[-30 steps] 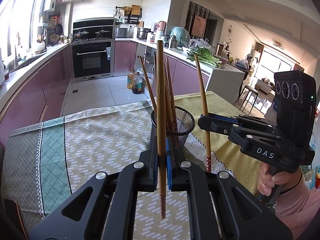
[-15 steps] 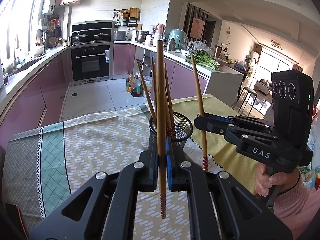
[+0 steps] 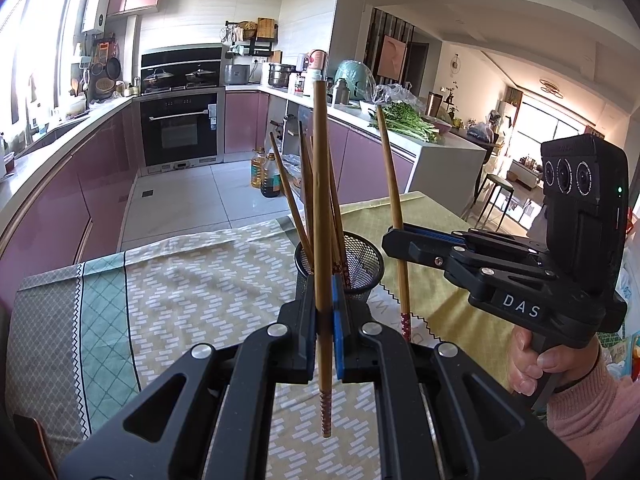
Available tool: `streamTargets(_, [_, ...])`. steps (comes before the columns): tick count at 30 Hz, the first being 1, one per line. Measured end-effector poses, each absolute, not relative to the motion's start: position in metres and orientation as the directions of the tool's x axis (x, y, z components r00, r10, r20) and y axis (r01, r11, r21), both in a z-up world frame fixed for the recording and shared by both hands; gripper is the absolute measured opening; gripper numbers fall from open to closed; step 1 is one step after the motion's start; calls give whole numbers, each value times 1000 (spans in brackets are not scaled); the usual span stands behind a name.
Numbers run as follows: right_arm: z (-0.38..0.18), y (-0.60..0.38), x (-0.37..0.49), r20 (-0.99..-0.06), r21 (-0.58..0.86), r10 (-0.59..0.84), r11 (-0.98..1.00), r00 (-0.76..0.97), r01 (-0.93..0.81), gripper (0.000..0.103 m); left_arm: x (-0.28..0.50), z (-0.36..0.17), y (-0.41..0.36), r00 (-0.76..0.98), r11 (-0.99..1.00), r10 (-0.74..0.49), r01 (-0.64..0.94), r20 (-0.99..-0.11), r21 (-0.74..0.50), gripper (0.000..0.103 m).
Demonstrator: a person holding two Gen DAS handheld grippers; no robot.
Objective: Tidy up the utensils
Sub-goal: 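Move both upright chopsticks over the mesh cup opening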
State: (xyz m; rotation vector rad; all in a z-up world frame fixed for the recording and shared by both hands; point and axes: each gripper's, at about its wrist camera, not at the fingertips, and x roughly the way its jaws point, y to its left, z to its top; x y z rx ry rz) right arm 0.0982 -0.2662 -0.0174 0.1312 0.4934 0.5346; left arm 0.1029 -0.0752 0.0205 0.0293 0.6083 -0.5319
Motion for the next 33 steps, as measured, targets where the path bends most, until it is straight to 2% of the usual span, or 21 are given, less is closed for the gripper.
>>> streamTargets(33, [-8,-268,103,-400,252,517,856,757,-452,6,121,33,-87,701,863,-478,487,-529,-134,7])
